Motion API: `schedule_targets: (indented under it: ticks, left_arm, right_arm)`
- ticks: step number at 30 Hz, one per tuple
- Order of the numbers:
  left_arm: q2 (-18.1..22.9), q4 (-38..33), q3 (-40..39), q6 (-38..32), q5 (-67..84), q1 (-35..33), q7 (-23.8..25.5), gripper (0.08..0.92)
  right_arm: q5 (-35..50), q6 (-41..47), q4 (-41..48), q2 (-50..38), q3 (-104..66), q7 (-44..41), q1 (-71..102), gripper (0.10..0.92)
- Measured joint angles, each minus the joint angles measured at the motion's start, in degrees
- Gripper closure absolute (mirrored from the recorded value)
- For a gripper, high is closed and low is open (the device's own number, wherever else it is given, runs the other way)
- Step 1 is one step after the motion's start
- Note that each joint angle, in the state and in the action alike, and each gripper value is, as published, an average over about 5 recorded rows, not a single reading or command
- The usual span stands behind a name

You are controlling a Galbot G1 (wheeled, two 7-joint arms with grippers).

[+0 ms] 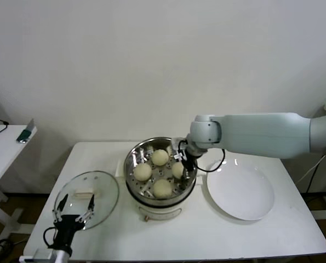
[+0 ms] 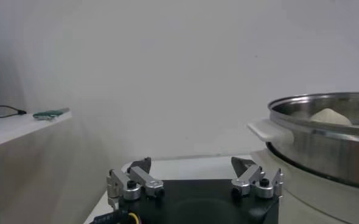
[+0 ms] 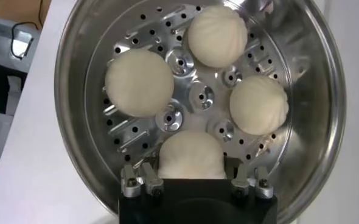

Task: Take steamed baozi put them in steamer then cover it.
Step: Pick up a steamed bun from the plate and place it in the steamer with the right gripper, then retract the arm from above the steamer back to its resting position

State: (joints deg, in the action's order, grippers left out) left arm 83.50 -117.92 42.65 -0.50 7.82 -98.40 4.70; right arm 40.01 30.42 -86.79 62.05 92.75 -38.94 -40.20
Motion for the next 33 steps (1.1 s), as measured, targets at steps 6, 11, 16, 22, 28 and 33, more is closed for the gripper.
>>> schedule_targets:
  ticks: [6,11,16,22,28,33]
  left_arm:
    - [0.0,-0.2,0.0,0.0,0.1,0.0,0.0,0.177]
    - [0.0,-0.6,0.2,0.0,0.1,-0.1,0.1,0.177]
    - [0.0,-0.9,0.2,0.2,0.2,-0.3,0.0,0.177]
    - [-0.1,-1.8,0.0,0.6,1.2,-0.7,-0.7,0.177]
    - [-0.7,-2.2,-0.1,0.6,1.7,-1.0,-1.7,0.177]
    - [-1.2,-1.8,-0.1,0.0,1.6,-0.7,-2.5,0.177]
  right_arm:
    - [-0.6,-0.4,0.1,0.3,0.0,-0.2,0.3,0.208]
    - [-0.5,-1.4,-0.2,-0.1,-0.2,-1.0,-0.2,0.203]
    - [1.0,-2.9,-0.5,-1.1,-1.3,-2.2,-2.0,0.202]
    - [4.9,-3.0,-1.3,-4.1,-5.5,-2.0,-3.3,0.203]
    - [8.2,-2.0,-2.3,-9.3,-16.6,5.8,1.8,0.203]
    - [9.8,-3.2,-3.4,-14.6,-29.7,16.7,11.1,0.203]
